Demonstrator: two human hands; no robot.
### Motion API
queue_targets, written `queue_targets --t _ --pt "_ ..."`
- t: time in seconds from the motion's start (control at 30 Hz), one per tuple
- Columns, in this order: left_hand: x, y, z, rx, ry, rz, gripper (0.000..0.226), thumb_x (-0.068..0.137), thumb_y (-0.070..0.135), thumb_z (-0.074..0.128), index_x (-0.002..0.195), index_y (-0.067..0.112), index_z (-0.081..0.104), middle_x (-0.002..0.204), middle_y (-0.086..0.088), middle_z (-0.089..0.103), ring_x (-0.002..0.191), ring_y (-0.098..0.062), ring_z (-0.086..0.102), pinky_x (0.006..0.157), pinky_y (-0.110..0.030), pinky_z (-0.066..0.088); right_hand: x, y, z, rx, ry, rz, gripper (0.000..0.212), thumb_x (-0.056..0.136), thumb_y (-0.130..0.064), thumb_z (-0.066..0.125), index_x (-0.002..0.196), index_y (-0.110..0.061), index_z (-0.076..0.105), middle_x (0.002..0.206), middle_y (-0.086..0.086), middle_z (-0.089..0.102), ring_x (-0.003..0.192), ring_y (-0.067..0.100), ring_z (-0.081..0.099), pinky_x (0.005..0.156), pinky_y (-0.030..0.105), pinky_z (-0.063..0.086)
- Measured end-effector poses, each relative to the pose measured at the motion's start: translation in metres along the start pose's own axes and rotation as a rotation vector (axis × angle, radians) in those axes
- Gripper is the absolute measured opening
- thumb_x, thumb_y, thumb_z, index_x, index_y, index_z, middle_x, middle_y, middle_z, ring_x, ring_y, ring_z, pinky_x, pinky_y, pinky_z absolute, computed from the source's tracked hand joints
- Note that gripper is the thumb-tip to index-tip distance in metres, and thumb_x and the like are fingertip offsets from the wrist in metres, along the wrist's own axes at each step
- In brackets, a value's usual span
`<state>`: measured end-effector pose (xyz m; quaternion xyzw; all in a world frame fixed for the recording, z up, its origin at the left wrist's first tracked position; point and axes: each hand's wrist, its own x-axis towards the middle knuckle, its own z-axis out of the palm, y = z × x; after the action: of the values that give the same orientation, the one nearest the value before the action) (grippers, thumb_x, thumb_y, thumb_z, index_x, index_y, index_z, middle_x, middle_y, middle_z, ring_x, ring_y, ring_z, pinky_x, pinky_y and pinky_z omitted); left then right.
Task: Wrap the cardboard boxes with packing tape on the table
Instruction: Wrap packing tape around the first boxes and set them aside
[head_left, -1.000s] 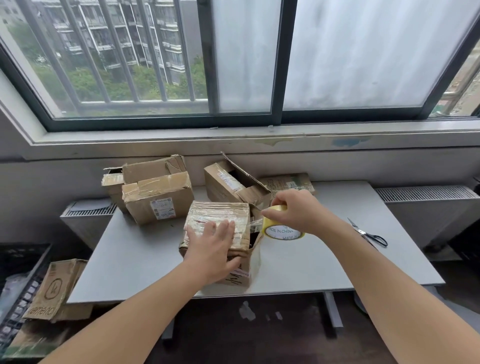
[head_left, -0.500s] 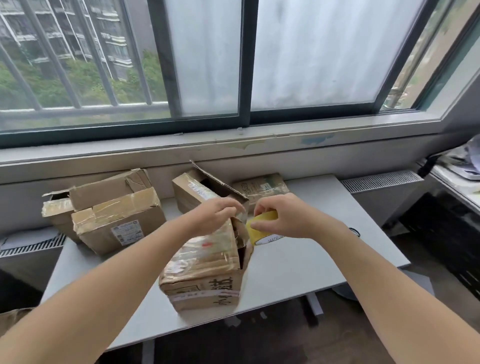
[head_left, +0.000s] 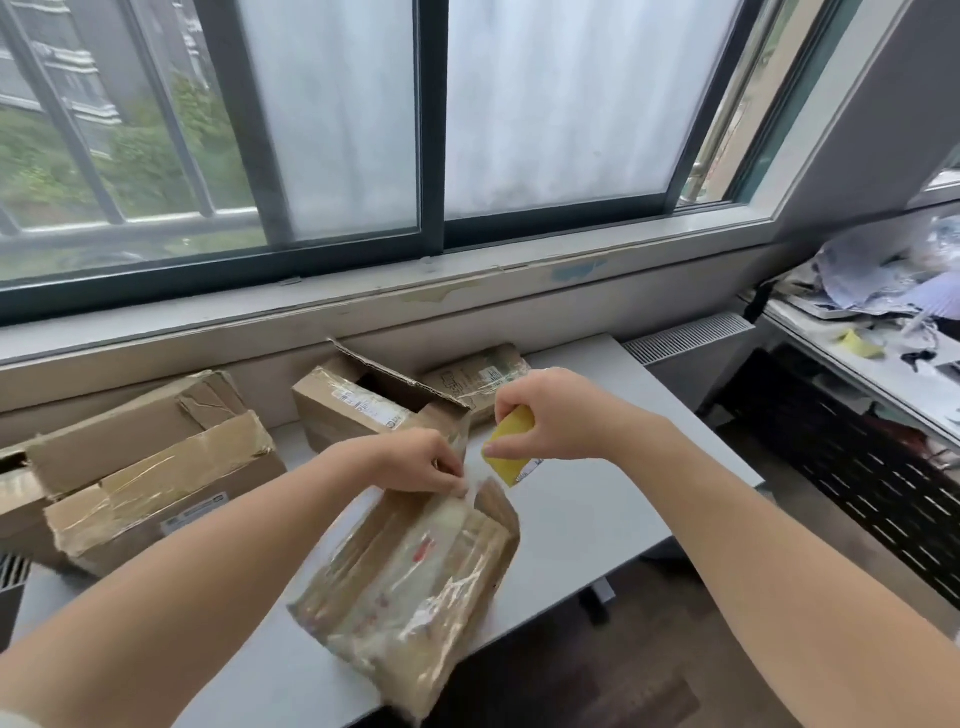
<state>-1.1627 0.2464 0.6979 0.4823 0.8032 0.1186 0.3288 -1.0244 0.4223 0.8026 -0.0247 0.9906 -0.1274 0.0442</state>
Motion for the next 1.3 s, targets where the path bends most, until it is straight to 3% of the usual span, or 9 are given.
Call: queue_targets --t 0.1,0.17,0.23,0.37,0.53,0.8,0.9,1.07,1.3 --pt "-0.013 -0.013 0.007 -0.166 -0.042 -0.028 0.019 0.100 0.032 0.064 0.100 0.051 0.063 0.088 0.014 0.061 0.078 -0.003 0.055 0.073 -0.014 0.043 0.013 -0.009 0.008 -0.005 0.029 -0.043 0.032 0.084 -0.055 0.073 0.081 -0.030 0.054 0.083 -0.010 0.061 0.088 0.016 0.049 0.076 0.032 0.039" --pt "-0.021 -0.023 0.020 -0.343 -0.018 -0.055 0.044 0.096 0.027 0.067 0.124 0.056 0.049 0.109 0.006 0.062 0.095 -0.010 0.059 0.091 -0.021 0.049 0.018 -0.013 0.010 0.008 0.023 -0.063 0.033 0.085 -0.055 0.072 0.080 -0.030 0.052 0.080 -0.013 0.056 0.088 0.016 0.046 0.079 0.035 0.040" --pt "-0.028 -0.029 0.032 -0.464 0.030 -0.066 0.059 0.089 0.026 0.069 0.133 0.051 0.039 0.125 0.007 0.058 0.111 -0.011 0.061 0.104 -0.032 0.050 0.020 -0.016 0.010 0.008 0.011 -0.087 0.033 0.085 -0.056 0.072 0.080 -0.030 0.051 0.079 -0.014 0.054 0.088 0.016 0.046 0.081 0.038 0.043" --pt "-0.042 -0.020 0.050 -0.869 -0.078 -0.016 0.059 0.100 -0.001 0.050 0.137 0.045 0.045 0.132 0.004 0.062 0.111 -0.005 0.066 0.097 -0.025 0.054 0.028 -0.019 0.011 0.024 -0.017 -0.126 0.033 0.084 -0.057 0.072 0.080 -0.033 0.051 0.082 -0.013 0.055 0.088 0.016 0.048 0.082 0.041 0.047" --pt "-0.047 -0.018 0.063 -1.249 -0.099 -0.039 0.049 0.090 0.037 0.043 0.133 0.028 0.065 0.123 -0.011 0.070 0.109 -0.025 0.069 0.094 -0.036 0.057 0.037 -0.019 0.011 0.044 -0.028 -0.155 0.037 0.078 -0.069 0.064 0.080 -0.033 0.054 0.083 -0.011 0.057 0.087 0.015 0.051 0.080 0.042 0.049" --pt "-0.035 -0.026 0.044 -1.225 0.034 -0.201 0.040 0.106 0.043 0.041 0.120 0.015 0.066 0.099 -0.007 0.075 0.090 -0.018 0.072 0.085 -0.033 0.058 0.054 -0.032 0.009 0.100 -0.028 -0.218 0.029 0.086 -0.051 0.075 0.083 -0.031 0.054 0.084 -0.015 0.055 0.089 0.011 0.047 0.076 0.028 0.039" --pt "-0.029 -0.029 0.030 -1.204 0.006 -0.216 0.033 0.102 0.040 0.054 0.115 0.013 0.067 0.099 -0.009 0.074 0.091 -0.021 0.070 0.095 -0.039 0.055 0.064 -0.039 0.008 0.095 -0.025 -0.240 0.031 0.086 -0.054 0.074 0.086 -0.027 0.058 0.088 -0.011 0.058 0.090 0.012 0.048 0.074 0.026 0.039" --pt "-0.027 -0.019 0.018 -1.188 -0.069 -0.162 0.028 0.107 0.032 0.043 0.102 0.017 0.067 0.084 0.004 0.075 0.078 -0.011 0.070 0.078 -0.026 0.056 0.071 -0.040 0.001 0.089 -0.047 -0.257 0.030 0.086 -0.054 0.074 0.084 -0.029 0.058 0.086 -0.013 0.057 0.087 0.010 0.048 0.074 0.027 0.041" --pt "-0.025 -0.022 0.059 -1.246 -0.224 -0.028 0.038 0.099 0.038 0.048 0.114 0.016 0.075 0.123 -0.005 0.069 0.115 -0.020 0.061 0.110 -0.033 0.045 0.070 -0.030 0.015 0.023 -0.168 -0.242 0.042 0.077 -0.068 0.071 0.070 -0.034 0.048 0.076 -0.008 0.058 0.079 0.012 0.054 0.069 0.039 0.050"
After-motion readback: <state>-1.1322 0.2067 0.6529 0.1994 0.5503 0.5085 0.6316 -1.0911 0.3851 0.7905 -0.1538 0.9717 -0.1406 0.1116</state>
